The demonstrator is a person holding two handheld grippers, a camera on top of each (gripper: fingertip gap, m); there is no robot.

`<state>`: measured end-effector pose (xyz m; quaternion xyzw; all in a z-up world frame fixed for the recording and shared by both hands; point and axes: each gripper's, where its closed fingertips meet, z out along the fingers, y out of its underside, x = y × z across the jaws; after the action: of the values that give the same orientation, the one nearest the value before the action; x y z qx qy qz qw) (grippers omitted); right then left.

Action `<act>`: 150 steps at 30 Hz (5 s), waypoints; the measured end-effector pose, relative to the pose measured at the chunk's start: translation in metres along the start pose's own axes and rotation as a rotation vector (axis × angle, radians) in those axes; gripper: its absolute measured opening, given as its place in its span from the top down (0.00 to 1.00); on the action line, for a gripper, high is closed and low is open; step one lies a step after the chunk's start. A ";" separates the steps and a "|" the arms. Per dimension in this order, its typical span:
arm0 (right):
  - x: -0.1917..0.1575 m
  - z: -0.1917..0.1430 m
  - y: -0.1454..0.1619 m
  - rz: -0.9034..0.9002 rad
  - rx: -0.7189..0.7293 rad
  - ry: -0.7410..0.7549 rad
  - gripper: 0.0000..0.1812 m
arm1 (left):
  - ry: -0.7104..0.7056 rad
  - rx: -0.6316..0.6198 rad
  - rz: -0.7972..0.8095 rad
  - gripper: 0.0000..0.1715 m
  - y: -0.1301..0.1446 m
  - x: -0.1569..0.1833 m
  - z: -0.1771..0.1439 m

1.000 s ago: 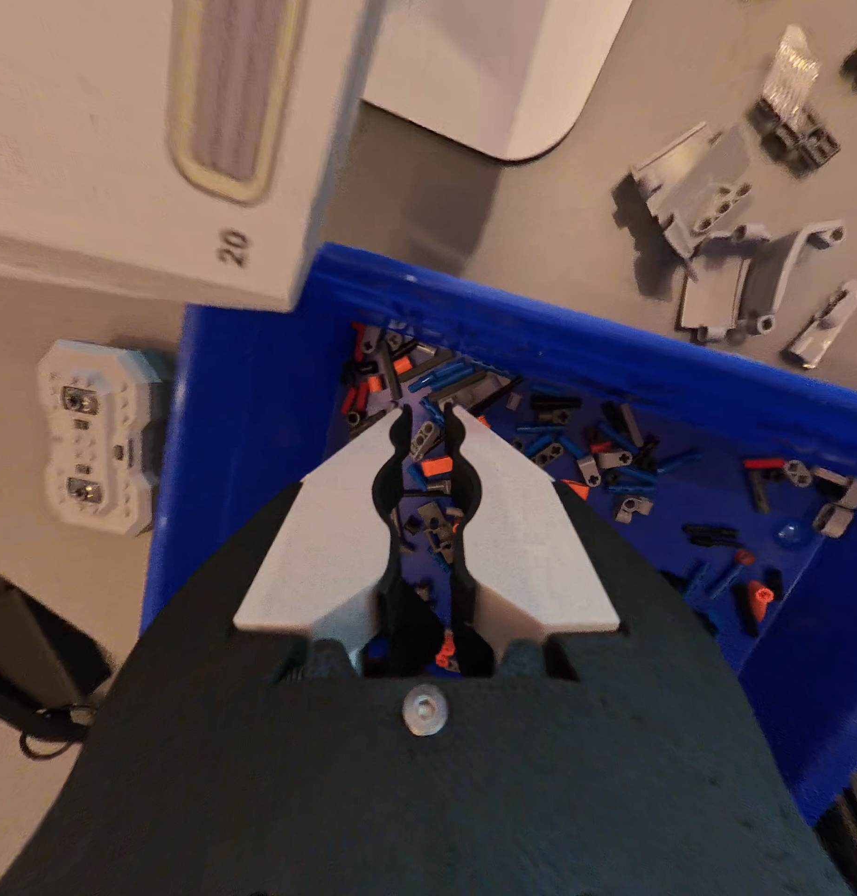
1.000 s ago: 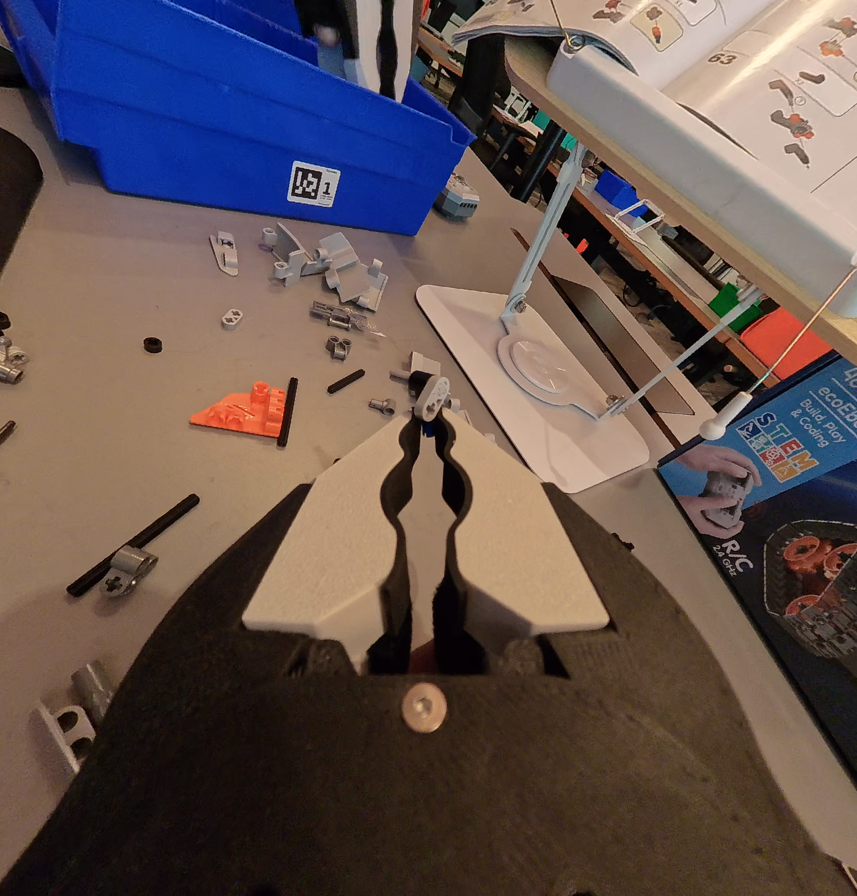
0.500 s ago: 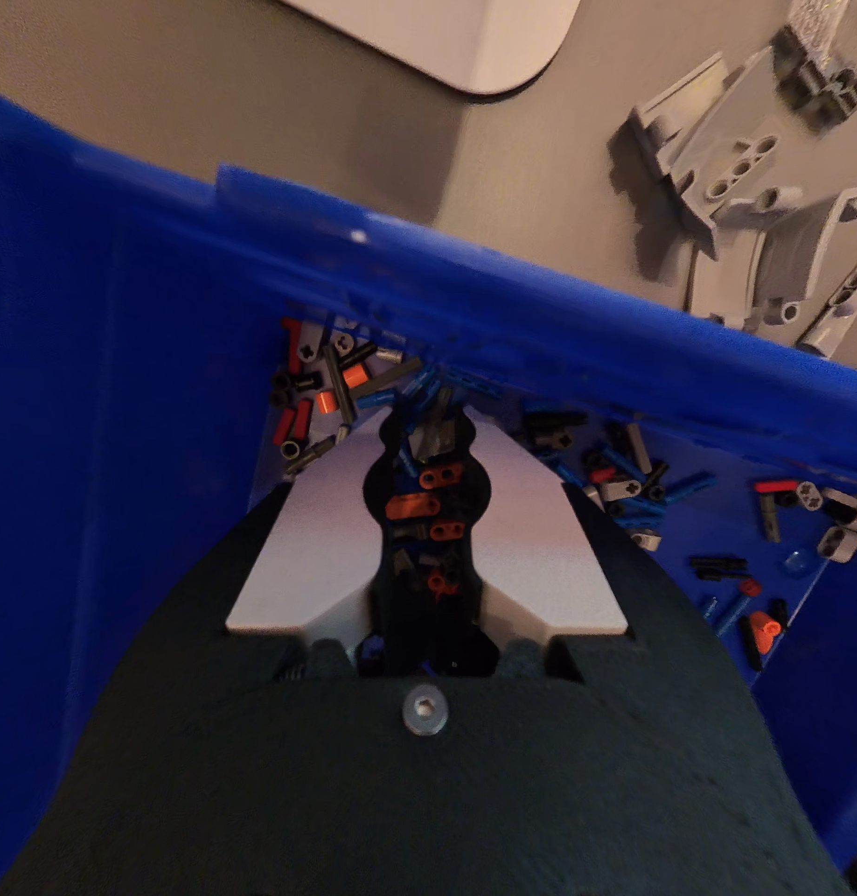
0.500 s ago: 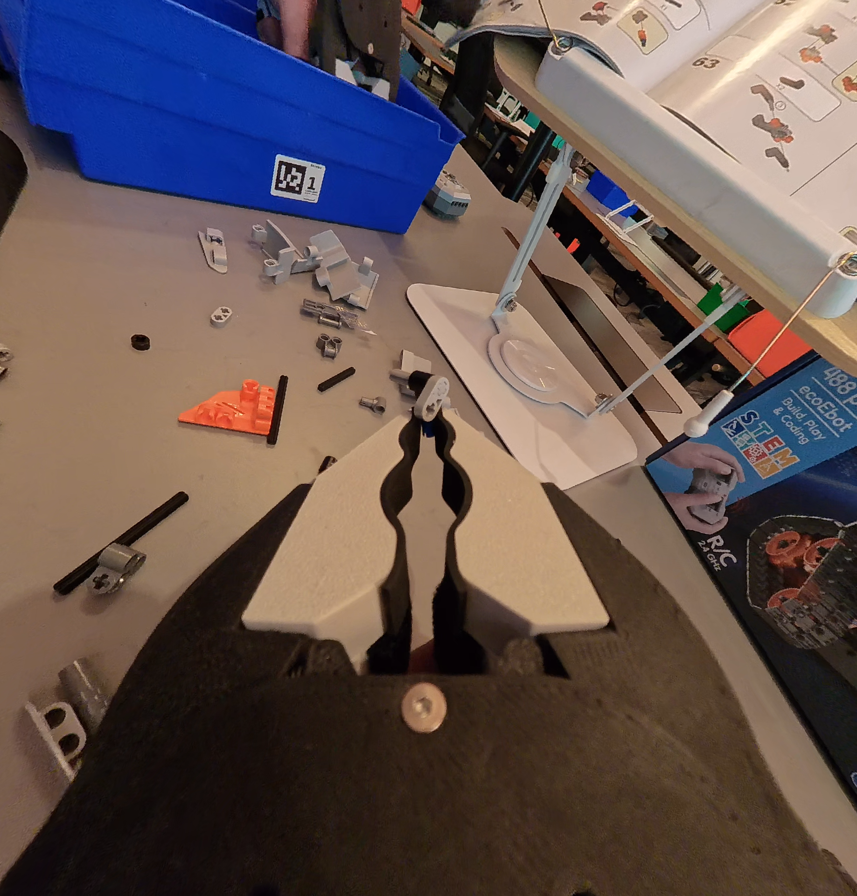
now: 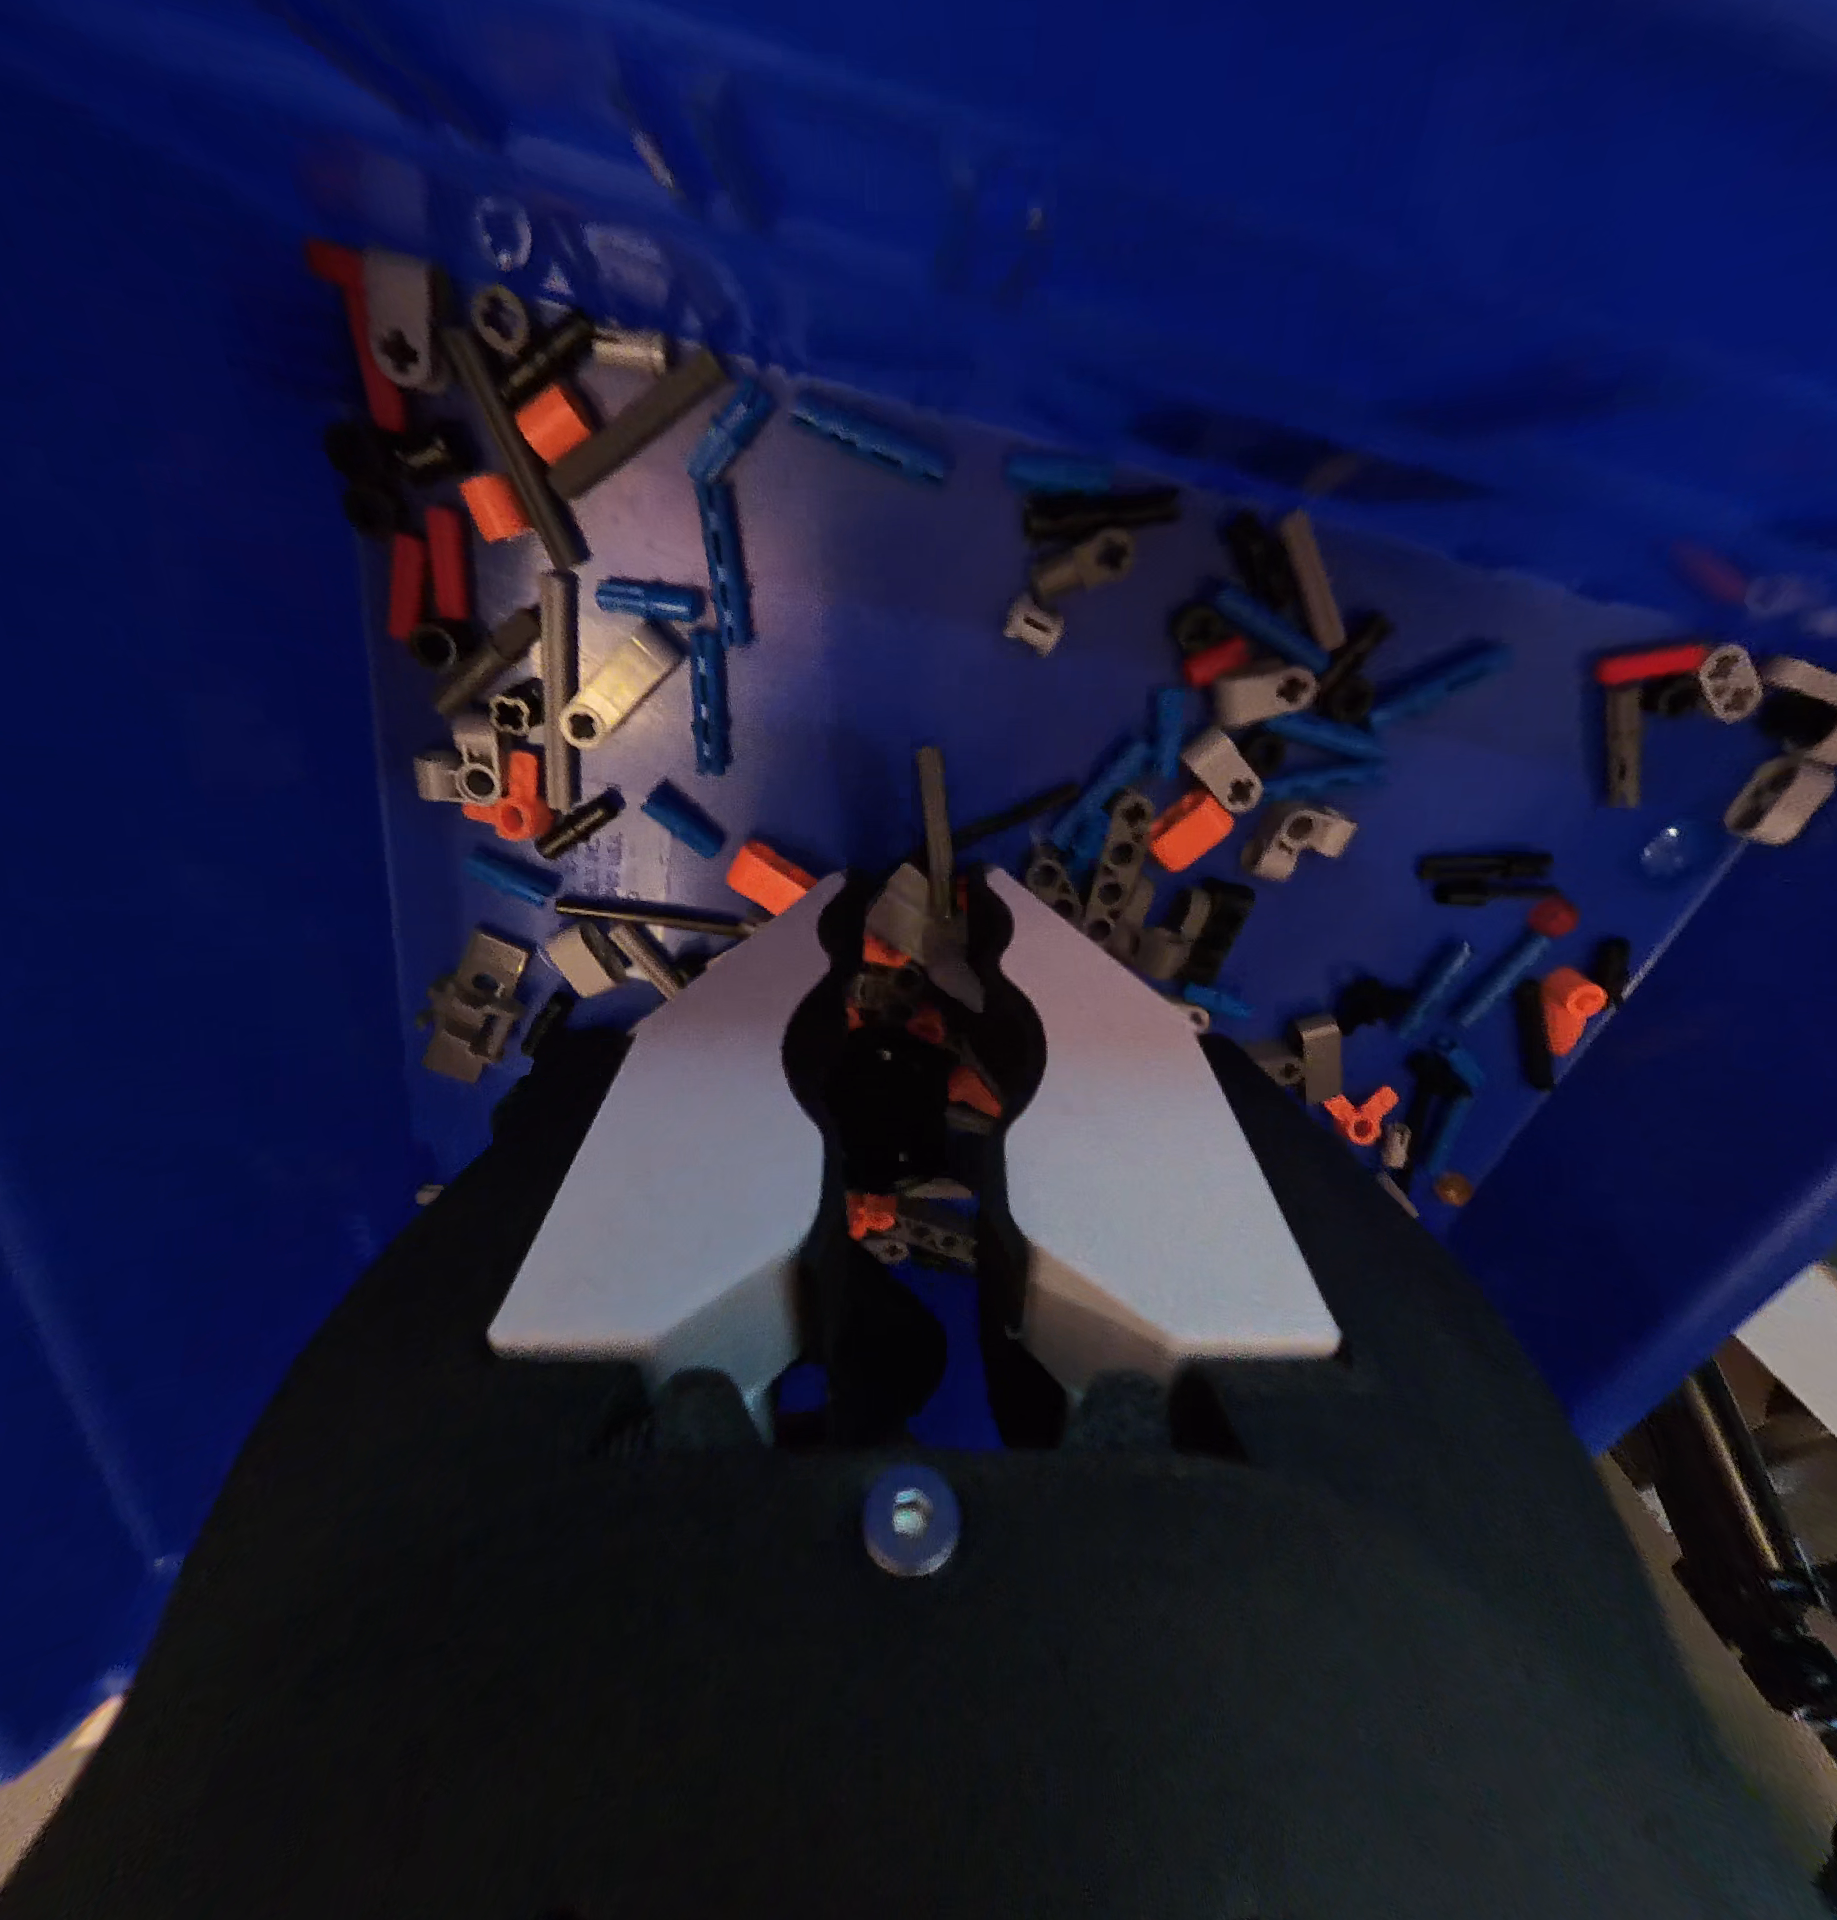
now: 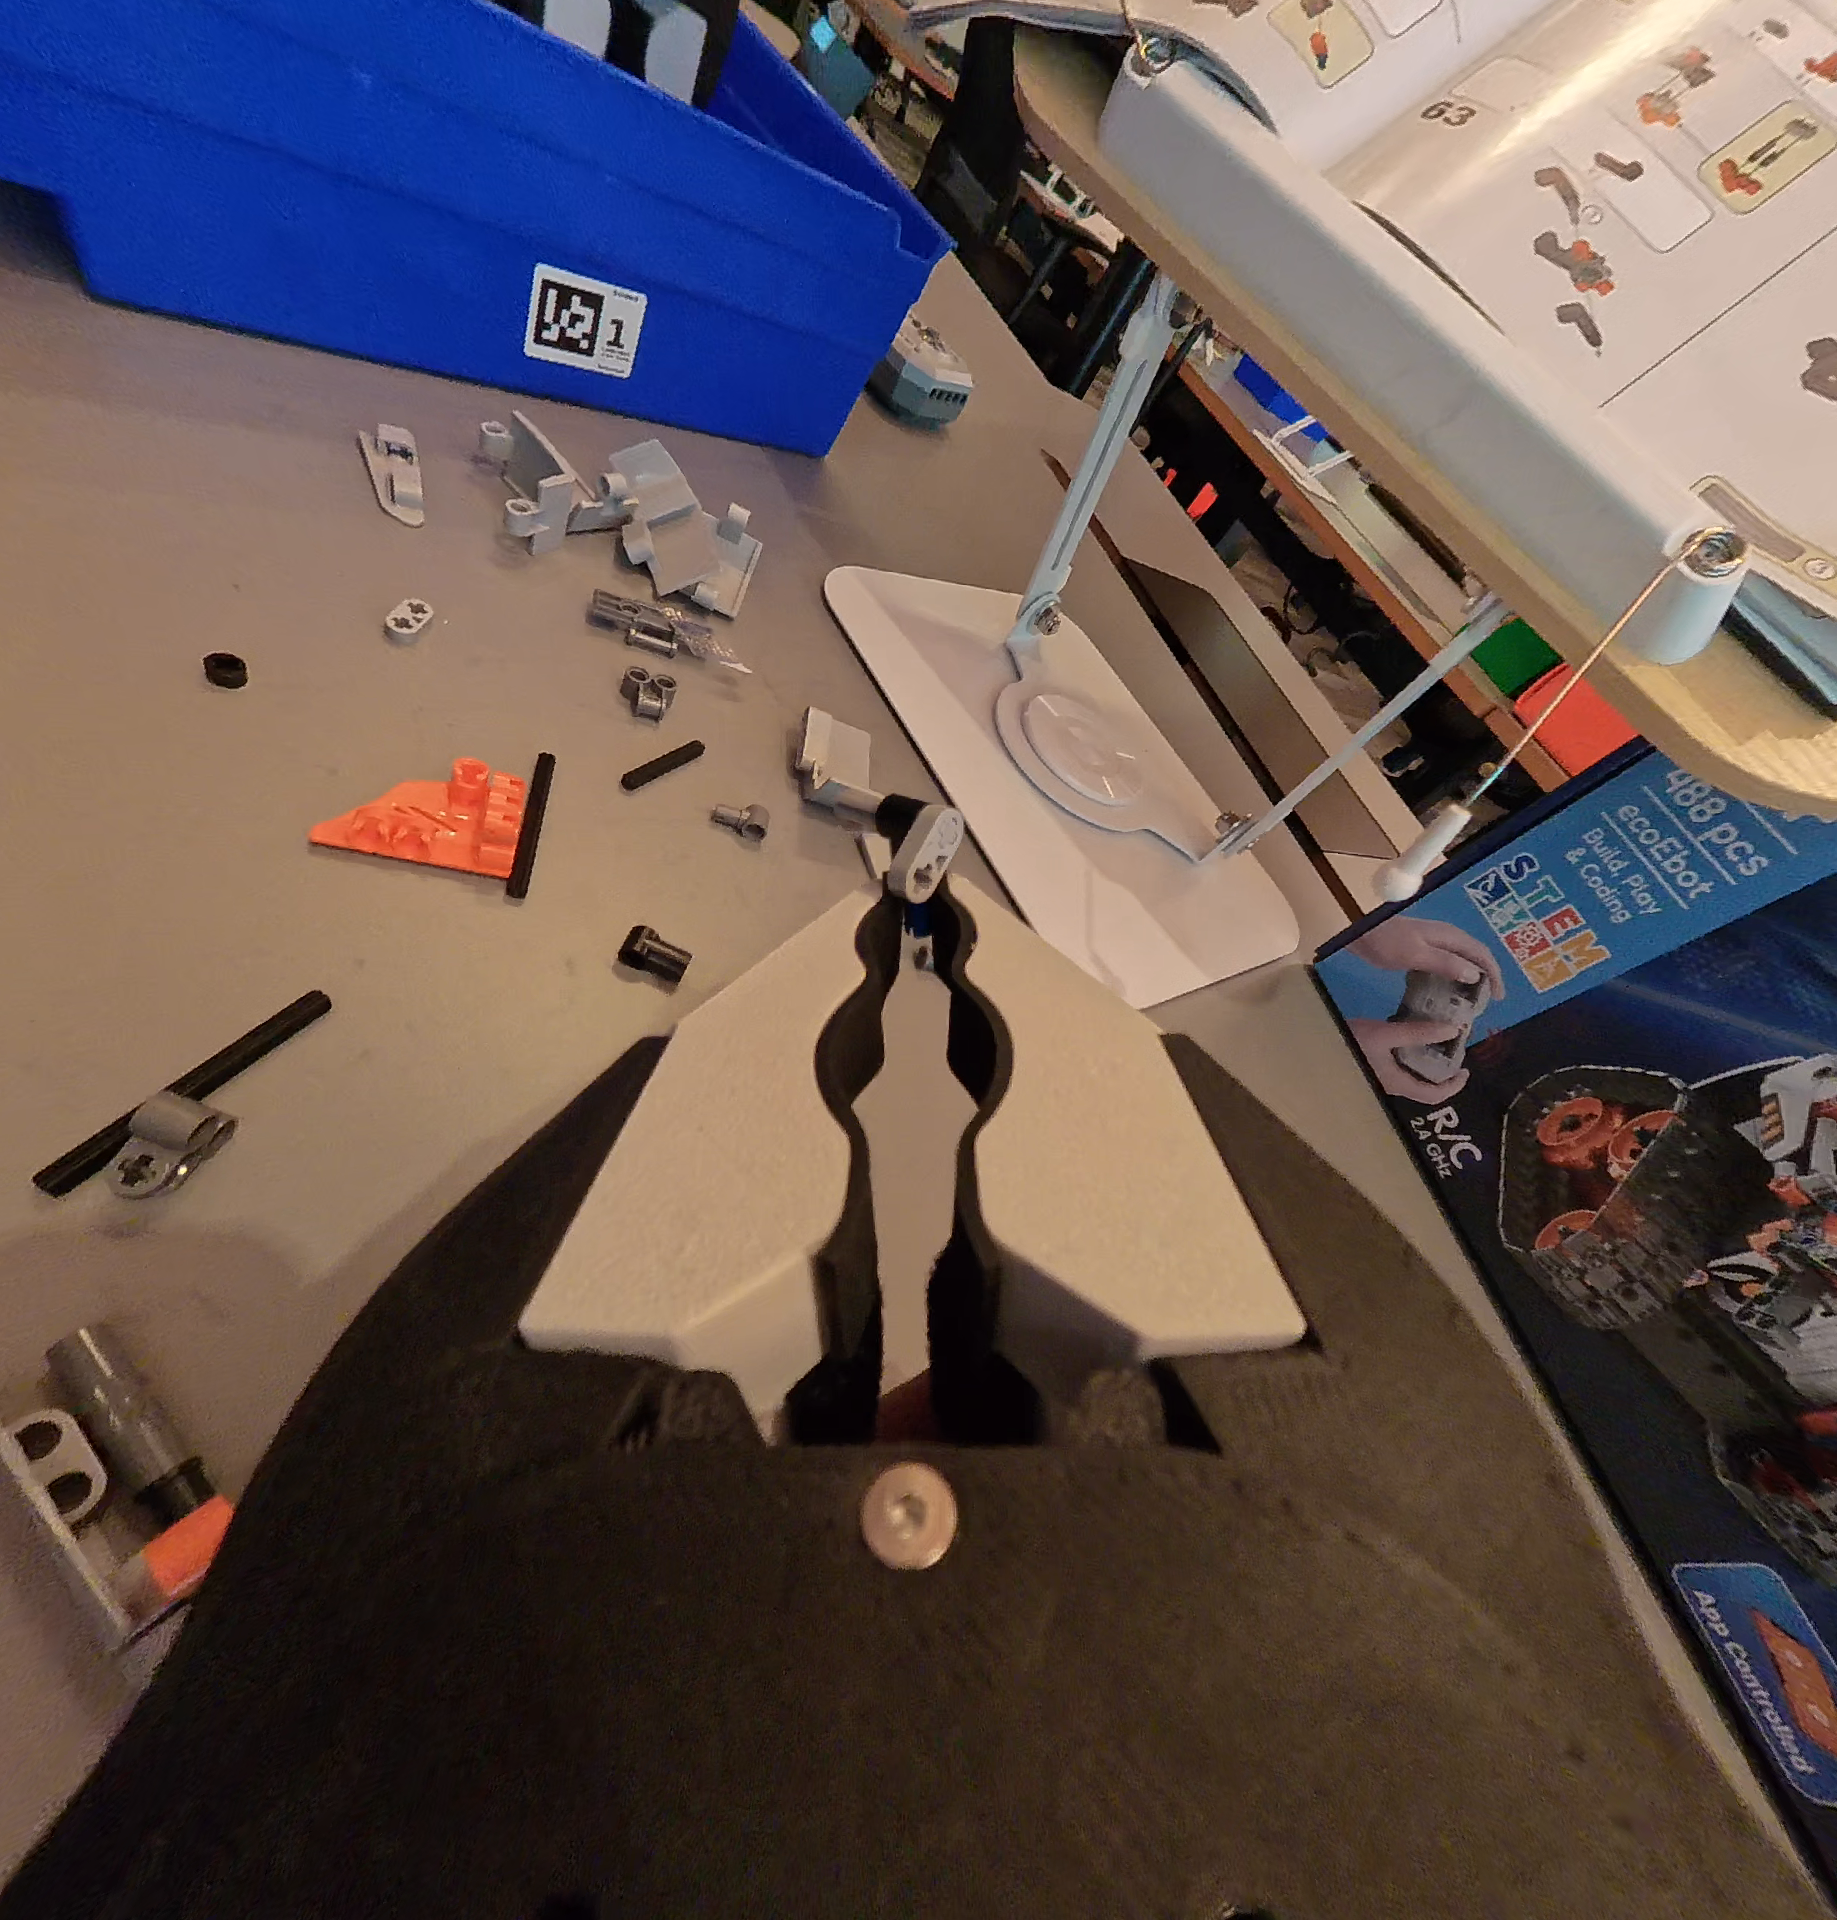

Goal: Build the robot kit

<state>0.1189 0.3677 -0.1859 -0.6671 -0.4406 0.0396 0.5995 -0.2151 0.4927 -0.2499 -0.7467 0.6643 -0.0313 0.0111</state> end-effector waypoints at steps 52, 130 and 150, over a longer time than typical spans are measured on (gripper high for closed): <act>0.007 0.069 0.061 0.224 -0.415 -0.238 0.94 | -0.086 0.099 0.005 0.80 0.004 -0.012 -0.006; -0.061 -0.040 0.031 -0.024 -0.438 -0.681 0.97 | -0.237 0.558 0.352 0.82 -0.206 0.216 -0.066; -0.110 -0.060 0.022 -0.058 -0.412 -0.722 0.89 | -0.158 0.597 0.209 0.81 -0.207 0.226 -0.018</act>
<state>0.0989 0.2543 -0.2397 -0.7036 -0.6399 0.1652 0.2612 0.0152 0.2931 -0.2126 -0.6384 0.6960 -0.1655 0.2840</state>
